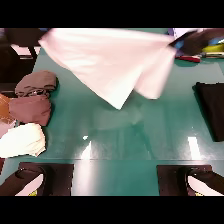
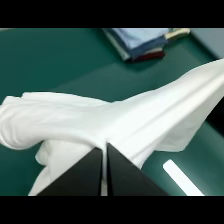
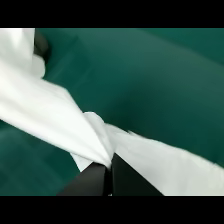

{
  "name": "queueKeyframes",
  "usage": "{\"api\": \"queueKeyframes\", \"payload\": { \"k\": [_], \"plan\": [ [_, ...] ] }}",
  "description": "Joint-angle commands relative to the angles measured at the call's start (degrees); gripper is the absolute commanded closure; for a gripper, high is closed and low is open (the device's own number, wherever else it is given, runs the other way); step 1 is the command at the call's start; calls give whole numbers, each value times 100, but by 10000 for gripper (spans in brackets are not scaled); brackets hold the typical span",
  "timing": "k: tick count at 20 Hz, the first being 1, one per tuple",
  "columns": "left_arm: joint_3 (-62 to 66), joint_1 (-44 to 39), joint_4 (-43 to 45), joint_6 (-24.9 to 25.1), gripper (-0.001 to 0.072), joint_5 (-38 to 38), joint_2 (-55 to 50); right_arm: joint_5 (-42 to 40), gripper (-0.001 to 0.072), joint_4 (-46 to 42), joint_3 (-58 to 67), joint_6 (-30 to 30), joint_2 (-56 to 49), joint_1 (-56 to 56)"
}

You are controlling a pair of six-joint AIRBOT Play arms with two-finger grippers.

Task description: Fold the shirts.

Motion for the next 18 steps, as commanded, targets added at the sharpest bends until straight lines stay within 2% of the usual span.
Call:
{"api": "queueKeyframes", "payload": {
  "k": [1,5,9,11,13,18],
  "plan": [
    [361,9,-105,0,678,-2,688,-15,697,-105,874,424,501,-146],
    [348,9,-138,-17,678,-525,498,297,698,-101,1327,898,-96,-4],
    [-345,-39,-83,-153,678,-1443,-94,529,698,-304,710,946,-1086,560],
    [-1169,-39,157,-155,678,-1777,-306,608,698,-776,195,949,-1506,881],
    [-2302,-39,612,-155,679,-1764,-343,730,698,-1130,-326,949,-1777,1196],
    [-4721,-39,619,-87,678,-1567,-350,741,697,-1139,-1427,946,-1867,1882]
  ]
}}
